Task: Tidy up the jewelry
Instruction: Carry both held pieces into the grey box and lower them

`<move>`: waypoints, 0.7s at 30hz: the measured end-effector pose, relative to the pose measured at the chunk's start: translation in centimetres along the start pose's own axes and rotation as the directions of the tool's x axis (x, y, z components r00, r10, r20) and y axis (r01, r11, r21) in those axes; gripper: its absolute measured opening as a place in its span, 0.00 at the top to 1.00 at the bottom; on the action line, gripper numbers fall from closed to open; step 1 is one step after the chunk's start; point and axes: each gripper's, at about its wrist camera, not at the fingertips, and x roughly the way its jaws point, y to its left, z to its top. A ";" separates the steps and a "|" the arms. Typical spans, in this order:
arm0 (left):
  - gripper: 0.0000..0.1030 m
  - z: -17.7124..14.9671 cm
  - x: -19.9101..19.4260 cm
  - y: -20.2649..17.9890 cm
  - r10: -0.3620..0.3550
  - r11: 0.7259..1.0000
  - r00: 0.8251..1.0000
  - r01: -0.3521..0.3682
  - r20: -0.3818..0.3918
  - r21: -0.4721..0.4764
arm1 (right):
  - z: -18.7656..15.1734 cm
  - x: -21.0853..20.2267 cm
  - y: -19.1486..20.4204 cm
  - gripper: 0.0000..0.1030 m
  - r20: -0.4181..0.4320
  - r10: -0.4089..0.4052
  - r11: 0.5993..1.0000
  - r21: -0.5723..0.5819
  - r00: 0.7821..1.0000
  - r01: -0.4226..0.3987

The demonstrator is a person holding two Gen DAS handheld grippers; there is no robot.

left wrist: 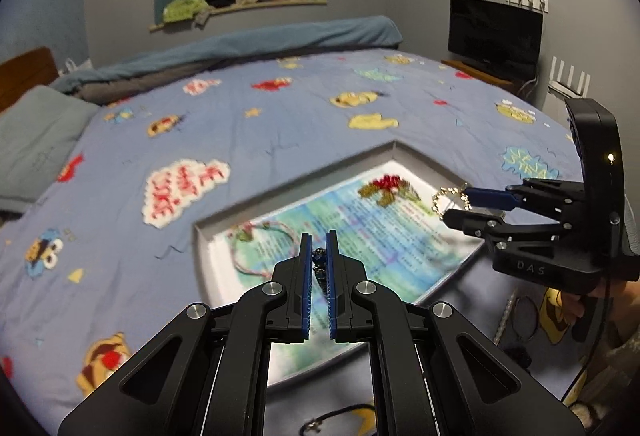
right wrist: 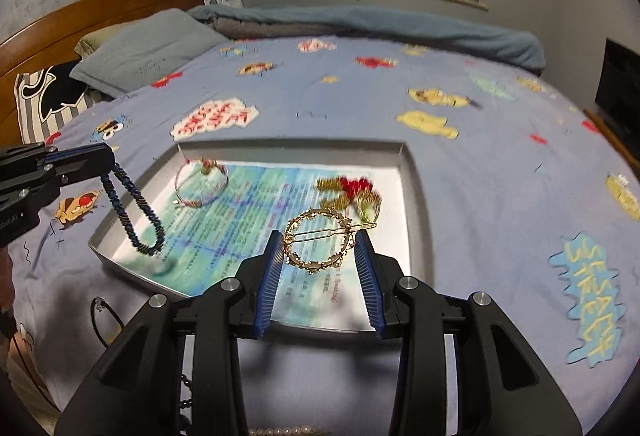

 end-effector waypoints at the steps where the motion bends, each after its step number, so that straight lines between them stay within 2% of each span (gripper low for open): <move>1: 0.93 -0.4 0.7 0.2 -0.004 1.000 1.000 0.004 -0.018 -0.007 | -0.2 0.3 0.0 0.64 -0.009 -0.001 1.000 0.002 1.000 0.001; 7: 0.93 -3.2 2.9 2.3 0.011 0.998 0.995 -0.017 -0.097 -0.064 | -1.0 1.7 -0.1 0.64 -0.060 -0.002 1.000 -0.001 0.998 0.002; 14: 0.93 -5.8 3.3 5.3 0.026 0.990 0.987 -0.048 -0.156 -0.135 | -1.0 2.3 -0.1 0.64 -0.085 -0.003 1.000 -0.006 0.996 0.002; 16: 0.93 -6.2 3.4 5.9 0.001 0.986 0.987 -0.028 -0.162 -0.162 | -0.9 2.4 0.0 0.64 -0.092 -0.010 1.000 -0.007 0.996 0.010; 21: 0.93 -6.3 3.7 5.0 0.011 0.991 0.985 -0.034 -0.174 -0.131 | -1.0 2.6 -0.1 0.64 -0.103 -0.009 1.000 0.001 0.995 0.009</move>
